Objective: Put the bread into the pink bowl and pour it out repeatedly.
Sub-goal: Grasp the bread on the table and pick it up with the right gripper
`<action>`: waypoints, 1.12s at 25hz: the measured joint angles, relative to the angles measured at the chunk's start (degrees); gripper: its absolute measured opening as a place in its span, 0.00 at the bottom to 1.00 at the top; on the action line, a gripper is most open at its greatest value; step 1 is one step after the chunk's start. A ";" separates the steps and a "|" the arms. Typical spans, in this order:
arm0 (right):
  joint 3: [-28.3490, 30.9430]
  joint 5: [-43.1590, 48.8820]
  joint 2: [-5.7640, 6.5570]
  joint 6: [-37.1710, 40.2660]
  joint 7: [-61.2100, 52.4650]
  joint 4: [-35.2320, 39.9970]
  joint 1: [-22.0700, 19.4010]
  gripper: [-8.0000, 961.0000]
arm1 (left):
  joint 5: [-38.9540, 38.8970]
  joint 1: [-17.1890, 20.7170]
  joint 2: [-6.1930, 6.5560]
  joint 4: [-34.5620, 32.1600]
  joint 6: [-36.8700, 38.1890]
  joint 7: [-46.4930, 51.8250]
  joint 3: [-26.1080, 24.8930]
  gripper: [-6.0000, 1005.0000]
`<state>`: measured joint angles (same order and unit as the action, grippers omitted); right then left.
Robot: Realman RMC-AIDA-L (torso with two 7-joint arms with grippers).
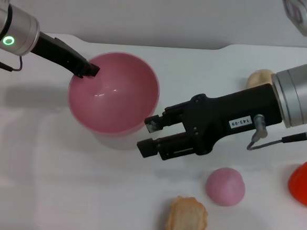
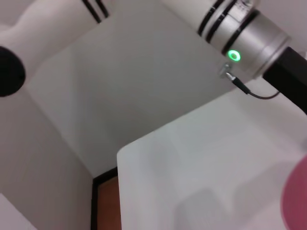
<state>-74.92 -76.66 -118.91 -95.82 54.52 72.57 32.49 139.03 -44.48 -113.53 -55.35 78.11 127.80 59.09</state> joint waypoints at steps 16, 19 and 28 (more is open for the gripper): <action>1.09 12.95 3.60 -10.39 4.95 3.19 8.03 0.63 | -0.32 0.02 -1.00 -0.23 0.25 0.98 -0.28 0.05; -1.93 18.16 4.13 -11.63 5.44 5.34 10.29 0.63 | -0.41 0.31 -2.76 -0.14 0.14 1.58 -0.38 0.05; -16.37 28.75 4.01 -11.88 13.67 3.86 14.79 0.63 | -1.37 1.09 -3.95 0.07 -0.38 1.64 -1.09 0.05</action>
<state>-91.29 -47.91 -114.90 -107.70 68.18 76.42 47.28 137.66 -43.39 -117.48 -55.28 77.73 129.44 58.00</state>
